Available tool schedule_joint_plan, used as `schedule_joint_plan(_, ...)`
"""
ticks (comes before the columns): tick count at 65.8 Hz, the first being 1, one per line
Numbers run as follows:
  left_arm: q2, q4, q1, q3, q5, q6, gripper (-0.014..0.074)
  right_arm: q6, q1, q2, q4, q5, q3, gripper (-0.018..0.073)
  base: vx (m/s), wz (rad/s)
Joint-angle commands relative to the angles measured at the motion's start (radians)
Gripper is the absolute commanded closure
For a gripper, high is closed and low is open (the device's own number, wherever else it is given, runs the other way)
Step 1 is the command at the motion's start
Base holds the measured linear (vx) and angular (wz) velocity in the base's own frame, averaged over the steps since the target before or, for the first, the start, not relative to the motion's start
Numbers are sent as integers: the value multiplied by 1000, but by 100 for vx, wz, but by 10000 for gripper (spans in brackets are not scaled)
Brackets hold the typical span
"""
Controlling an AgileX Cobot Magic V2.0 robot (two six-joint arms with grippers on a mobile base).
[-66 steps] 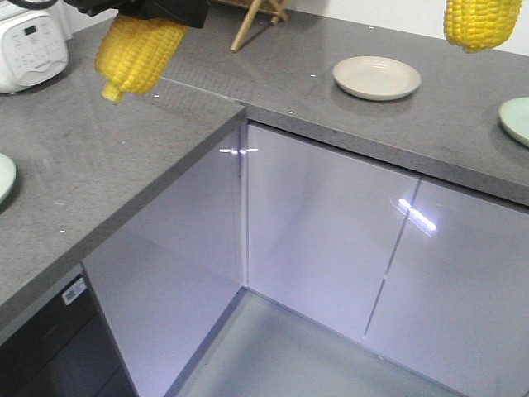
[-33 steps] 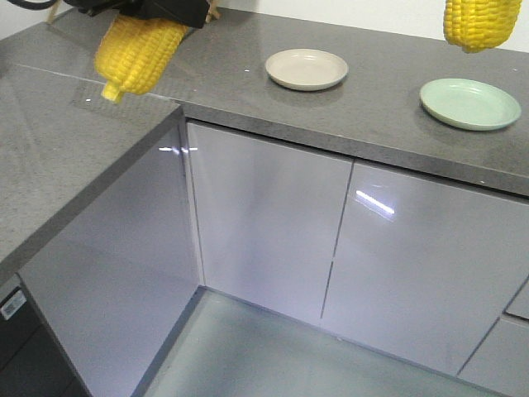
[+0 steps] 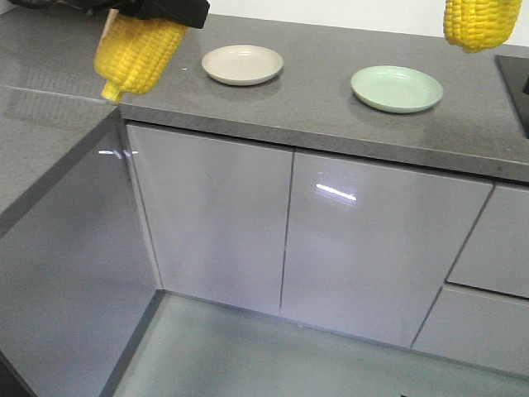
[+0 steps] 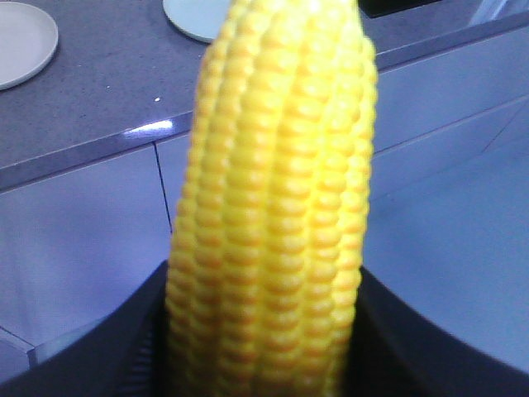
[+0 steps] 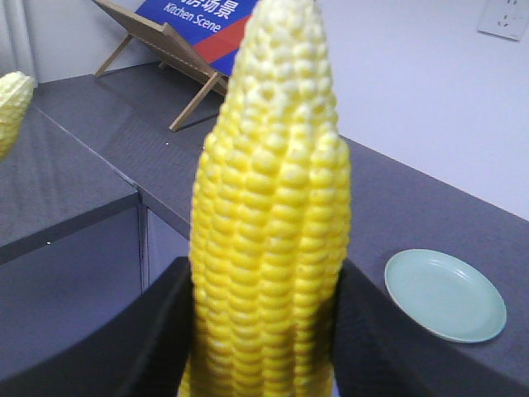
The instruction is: Distribute corn equally
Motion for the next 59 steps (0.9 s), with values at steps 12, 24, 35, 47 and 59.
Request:
schedule_joint_plan(12,-36,-22,0,-30,-28,-10,603,0,-5,-19,12,-71,-30,566,-5,-27)
schedule_joint_plan(24,-36,-22,0,-30,-28,-10,603,0,-5,-19,12,-71,-30,566,-5,-21)
schedule_joint_plan(35,-36,-22,0,-30,-28,-10,603,0,-5,-19,12,-71,-30,566,-3,-12)
schedule_joint_plan(47,-36,-22,0,-30,-28,-10,603,0,-5,-19,13,-71,-30,566,0,-1)
schedule_joint_plan(59,-36,-22,0,-30,-28,-10,603,0,-5,-19,13,-71,-30,566,2,7)
